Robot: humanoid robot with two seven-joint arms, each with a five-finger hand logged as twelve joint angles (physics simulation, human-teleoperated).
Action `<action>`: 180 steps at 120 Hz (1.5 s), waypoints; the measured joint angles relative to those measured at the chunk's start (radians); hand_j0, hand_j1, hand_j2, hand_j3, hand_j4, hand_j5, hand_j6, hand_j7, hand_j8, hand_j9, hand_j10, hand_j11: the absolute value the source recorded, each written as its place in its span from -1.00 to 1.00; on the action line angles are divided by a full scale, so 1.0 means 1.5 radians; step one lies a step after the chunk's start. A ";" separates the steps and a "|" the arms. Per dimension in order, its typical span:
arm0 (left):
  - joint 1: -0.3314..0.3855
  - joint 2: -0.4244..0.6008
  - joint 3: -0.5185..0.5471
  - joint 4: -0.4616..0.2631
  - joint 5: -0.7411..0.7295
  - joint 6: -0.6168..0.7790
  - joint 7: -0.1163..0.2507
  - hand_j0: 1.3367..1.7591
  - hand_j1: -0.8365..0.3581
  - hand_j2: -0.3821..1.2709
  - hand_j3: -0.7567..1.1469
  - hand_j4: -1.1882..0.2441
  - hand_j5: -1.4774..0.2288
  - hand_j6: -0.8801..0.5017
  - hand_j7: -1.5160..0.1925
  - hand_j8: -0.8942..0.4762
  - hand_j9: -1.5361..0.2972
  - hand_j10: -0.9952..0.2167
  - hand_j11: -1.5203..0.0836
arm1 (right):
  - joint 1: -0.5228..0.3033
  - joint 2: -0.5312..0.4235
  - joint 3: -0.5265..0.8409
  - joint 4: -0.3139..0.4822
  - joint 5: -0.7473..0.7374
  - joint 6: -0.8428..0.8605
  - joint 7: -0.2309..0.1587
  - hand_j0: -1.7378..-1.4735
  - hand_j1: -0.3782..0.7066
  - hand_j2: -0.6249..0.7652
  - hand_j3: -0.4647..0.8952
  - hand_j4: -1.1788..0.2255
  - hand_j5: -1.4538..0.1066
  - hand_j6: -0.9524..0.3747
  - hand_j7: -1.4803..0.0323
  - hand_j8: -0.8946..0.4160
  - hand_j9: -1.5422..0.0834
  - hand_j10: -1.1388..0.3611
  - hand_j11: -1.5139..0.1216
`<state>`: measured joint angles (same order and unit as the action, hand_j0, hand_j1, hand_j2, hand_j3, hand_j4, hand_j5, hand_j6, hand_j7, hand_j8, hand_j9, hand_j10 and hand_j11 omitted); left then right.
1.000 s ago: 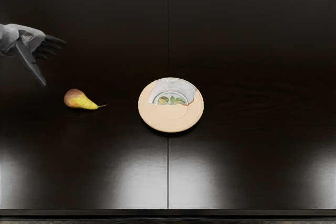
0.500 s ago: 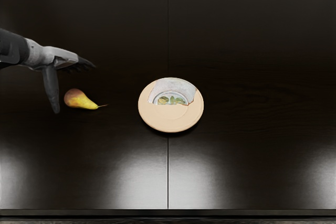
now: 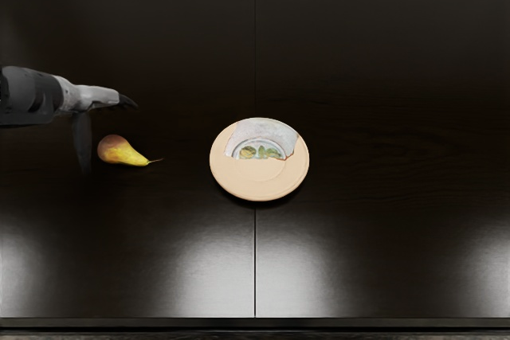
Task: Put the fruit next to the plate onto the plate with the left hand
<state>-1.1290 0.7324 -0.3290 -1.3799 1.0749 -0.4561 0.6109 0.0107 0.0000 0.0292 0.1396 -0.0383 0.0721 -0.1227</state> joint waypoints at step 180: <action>0.091 -0.048 0.034 0.006 0.033 0.163 0.000 0.51 -0.05 -0.09 -0.20 -0.28 -0.25 -0.66 -0.21 -0.47 -0.26 -0.33 -0.19 | 0.000 0.000 0.000 0.000 0.000 0.000 0.000 -0.40 -0.95 -0.10 -0.32 0.68 0.86 0.43 0.96 0.36 0.90 0.52 0.85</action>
<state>-0.9928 0.6599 -0.2782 -1.3712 1.1239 -0.2120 0.6104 0.0107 0.0000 0.0292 0.1396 -0.0383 0.0721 -0.1227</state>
